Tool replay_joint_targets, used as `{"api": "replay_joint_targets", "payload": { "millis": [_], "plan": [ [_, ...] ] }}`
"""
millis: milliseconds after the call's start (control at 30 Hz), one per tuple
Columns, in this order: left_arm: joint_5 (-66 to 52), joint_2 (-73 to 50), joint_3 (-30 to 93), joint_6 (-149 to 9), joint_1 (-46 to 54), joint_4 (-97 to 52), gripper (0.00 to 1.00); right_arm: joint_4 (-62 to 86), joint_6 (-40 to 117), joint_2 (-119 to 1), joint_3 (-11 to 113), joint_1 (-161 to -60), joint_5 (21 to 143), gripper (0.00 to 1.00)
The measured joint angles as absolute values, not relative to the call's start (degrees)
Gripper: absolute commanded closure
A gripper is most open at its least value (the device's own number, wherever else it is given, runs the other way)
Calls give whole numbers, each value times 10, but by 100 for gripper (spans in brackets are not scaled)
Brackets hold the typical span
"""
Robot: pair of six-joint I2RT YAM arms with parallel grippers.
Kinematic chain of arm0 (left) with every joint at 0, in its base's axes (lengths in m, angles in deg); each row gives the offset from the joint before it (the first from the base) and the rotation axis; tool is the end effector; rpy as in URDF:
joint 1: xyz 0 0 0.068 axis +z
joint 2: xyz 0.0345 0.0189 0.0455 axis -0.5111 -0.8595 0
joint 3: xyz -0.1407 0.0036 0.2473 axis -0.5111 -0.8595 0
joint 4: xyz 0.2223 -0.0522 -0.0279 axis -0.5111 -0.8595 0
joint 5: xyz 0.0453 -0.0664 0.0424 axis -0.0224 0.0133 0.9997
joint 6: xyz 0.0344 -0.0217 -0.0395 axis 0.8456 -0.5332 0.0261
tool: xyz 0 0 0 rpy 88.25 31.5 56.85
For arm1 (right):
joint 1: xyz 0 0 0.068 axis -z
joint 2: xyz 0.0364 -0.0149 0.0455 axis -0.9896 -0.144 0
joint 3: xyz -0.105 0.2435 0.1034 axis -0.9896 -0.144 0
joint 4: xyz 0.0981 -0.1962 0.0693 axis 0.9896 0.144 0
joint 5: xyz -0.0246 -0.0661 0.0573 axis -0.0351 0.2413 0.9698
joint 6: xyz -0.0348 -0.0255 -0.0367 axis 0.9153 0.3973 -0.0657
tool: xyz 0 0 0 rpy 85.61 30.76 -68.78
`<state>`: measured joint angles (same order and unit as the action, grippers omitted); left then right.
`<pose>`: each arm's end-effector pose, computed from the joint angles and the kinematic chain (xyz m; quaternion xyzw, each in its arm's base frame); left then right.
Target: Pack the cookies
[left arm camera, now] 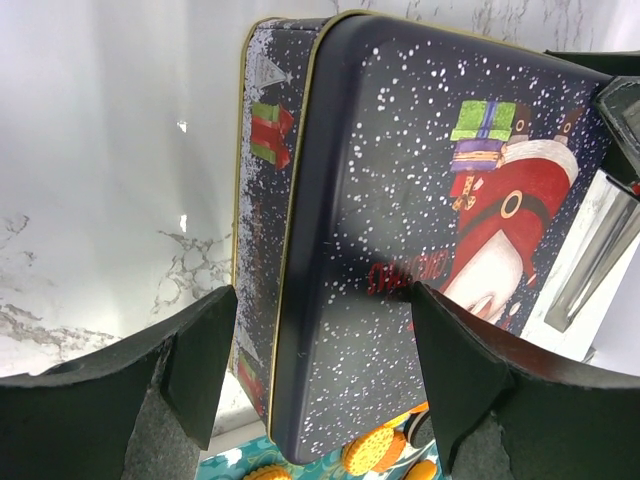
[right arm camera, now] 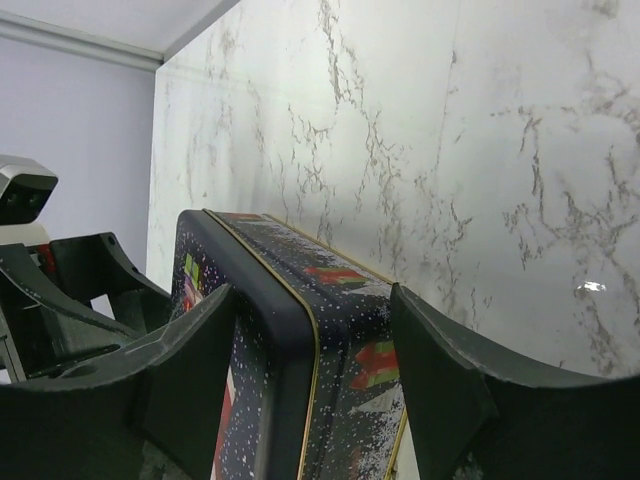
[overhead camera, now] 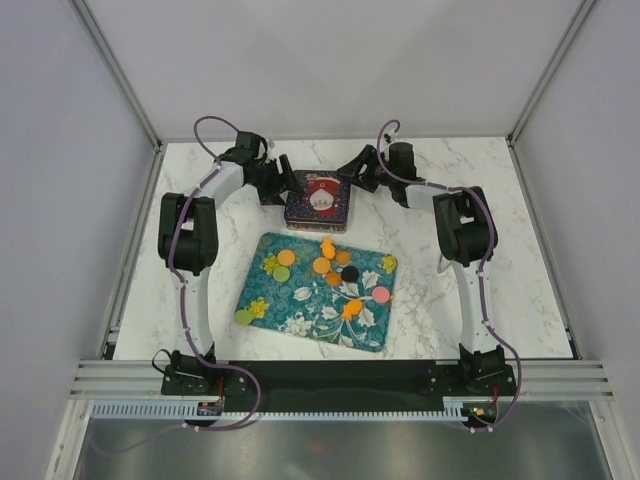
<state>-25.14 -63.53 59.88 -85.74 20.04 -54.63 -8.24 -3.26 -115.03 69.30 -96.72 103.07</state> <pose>0.4507 -0.1034 0.2004 -0.0694 0.9322 -0.2993 0.1911 0.4943 0.1521 0.1579 0.1052 0.8142 0.4571 0.3422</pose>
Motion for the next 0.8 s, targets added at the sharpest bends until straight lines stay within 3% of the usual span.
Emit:
{"api": "replay_joint_targets", "payload": {
  "millis": [367,467,500,633,667,700,800],
  "plan": [
    [-252,-643,618,-855,200,-560,22,-234,-90,-1131,587,-968,1005,54],
    [-251,-653,633,-855,200,-560,22,-268,-109,-1114,542,-969,998,65],
    [-251,-656,637,-855,200,-561,22,-277,-116,-1106,526,-970,994,73],
    [-251,-665,653,-855,200,-563,22,-306,-138,-1080,472,-974,980,82],
    [-250,-667,657,-855,200,-563,22,-310,-143,-1075,462,-976,979,81],
    [-249,-670,662,-855,200,-563,22,-312,-147,-1071,455,-977,979,72],
    [-246,-672,667,-855,200,-563,22,-310,-150,-1064,450,-977,980,59]
  ]
}}
